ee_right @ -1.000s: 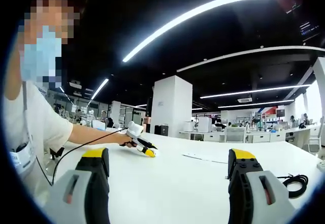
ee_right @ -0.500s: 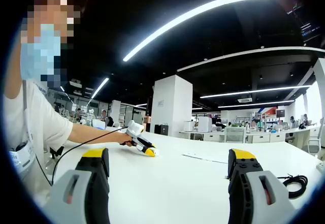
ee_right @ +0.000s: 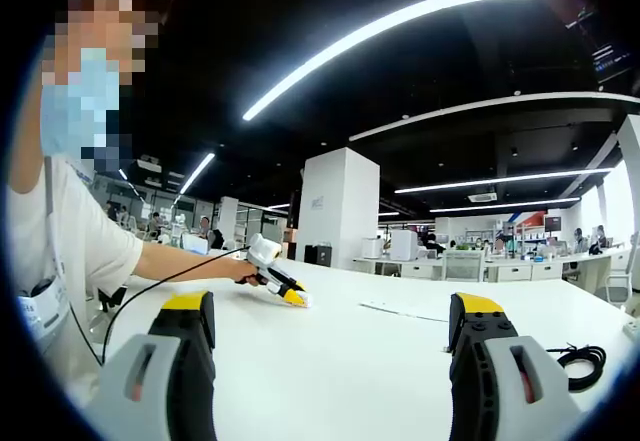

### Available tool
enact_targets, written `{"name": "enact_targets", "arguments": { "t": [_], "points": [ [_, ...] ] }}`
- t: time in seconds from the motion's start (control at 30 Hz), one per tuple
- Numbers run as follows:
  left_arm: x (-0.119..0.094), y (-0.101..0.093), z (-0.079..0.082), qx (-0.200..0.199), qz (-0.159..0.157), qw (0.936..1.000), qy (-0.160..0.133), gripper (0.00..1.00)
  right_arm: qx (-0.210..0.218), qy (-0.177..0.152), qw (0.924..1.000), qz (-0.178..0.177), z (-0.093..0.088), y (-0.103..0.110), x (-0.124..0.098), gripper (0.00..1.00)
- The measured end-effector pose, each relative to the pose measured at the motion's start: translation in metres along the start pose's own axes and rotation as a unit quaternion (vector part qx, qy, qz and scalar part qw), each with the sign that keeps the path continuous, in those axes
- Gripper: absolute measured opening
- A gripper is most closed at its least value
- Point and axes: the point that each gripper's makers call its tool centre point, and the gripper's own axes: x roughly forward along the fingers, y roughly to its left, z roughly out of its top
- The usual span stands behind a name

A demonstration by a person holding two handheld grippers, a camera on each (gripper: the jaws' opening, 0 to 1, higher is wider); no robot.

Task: Plug the desk Type‑C cable into the charger adapter.

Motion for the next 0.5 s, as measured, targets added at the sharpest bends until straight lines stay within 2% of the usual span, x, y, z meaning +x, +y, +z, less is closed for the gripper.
{"name": "enact_targets", "arguments": {
  "t": [0.5],
  "points": [
    [-0.0006,0.0011,-0.0006,0.003,-0.002,1.0,0.007,0.27,-0.004,0.004,1.0,0.0,-0.001,-0.0005,0.0001,1.0]
  ]
}}
